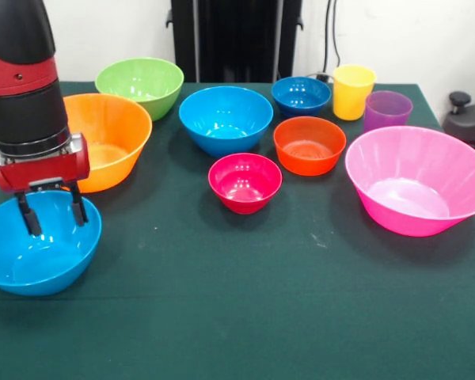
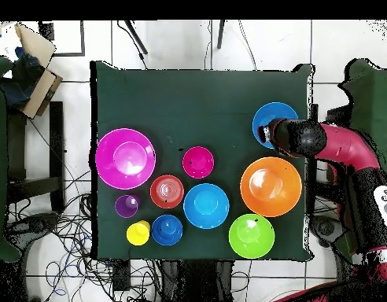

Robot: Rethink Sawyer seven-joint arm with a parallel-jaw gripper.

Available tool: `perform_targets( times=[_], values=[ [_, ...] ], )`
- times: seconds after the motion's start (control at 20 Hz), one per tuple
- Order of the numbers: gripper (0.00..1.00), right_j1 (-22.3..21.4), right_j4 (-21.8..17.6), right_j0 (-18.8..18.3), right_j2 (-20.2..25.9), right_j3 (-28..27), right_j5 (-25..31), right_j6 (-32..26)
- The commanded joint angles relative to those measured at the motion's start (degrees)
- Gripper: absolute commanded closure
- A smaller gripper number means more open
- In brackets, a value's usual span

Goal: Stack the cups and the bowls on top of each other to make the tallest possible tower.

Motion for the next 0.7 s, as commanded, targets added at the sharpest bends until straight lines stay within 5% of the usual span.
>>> perform_targets(
  times=[0.05,0.7],
  values=[
    [0.00,0.61,-3.53,1.16,-1.45,5.43,-0.90,-7.34],
    [0.00,-3.69,-2.36,2.85,-2.65,9.68,1.54,-3.55]
  ],
)
